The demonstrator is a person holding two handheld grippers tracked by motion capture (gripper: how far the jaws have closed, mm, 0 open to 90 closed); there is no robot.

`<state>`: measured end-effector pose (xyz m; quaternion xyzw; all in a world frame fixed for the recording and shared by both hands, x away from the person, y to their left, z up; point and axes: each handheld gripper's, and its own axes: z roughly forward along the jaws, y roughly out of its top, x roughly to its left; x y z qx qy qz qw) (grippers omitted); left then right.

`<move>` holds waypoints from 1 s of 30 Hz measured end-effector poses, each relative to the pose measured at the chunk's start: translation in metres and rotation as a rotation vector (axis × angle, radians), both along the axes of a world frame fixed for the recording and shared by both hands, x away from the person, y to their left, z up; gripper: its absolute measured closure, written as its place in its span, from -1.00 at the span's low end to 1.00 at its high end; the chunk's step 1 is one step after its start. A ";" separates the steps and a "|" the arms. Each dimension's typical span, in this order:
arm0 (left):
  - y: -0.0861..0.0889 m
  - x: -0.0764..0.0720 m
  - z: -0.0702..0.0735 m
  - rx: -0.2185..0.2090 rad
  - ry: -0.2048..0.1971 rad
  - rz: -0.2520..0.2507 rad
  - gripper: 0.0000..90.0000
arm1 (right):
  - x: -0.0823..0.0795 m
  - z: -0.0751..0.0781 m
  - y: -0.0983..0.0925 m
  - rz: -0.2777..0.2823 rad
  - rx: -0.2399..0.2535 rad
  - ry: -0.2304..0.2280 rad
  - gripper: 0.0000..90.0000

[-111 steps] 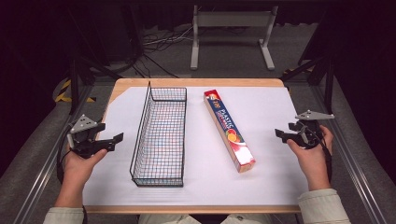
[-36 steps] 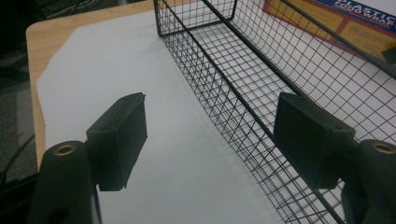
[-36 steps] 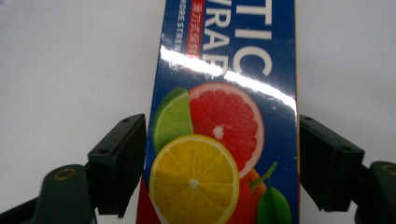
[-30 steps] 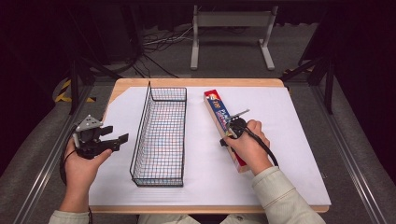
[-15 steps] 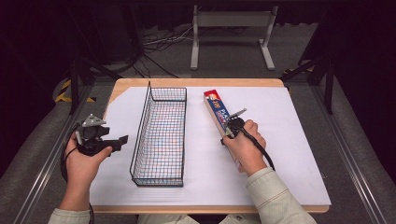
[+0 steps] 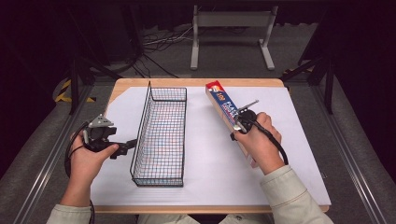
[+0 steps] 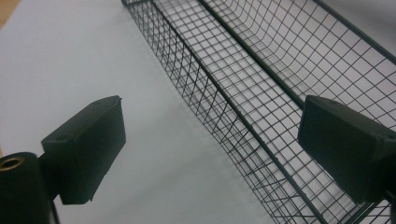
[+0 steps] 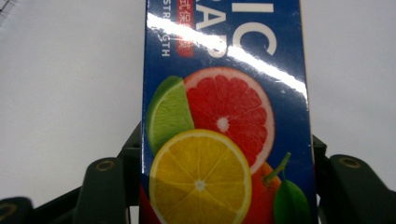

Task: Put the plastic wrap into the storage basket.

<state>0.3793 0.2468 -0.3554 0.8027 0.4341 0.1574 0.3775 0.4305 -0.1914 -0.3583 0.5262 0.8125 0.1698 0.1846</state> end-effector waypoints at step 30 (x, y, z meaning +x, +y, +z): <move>-0.044 -0.008 0.054 0.018 -0.137 -0.357 -0.87 | -0.029 0.092 -0.005 0.395 0.046 0.018 -0.09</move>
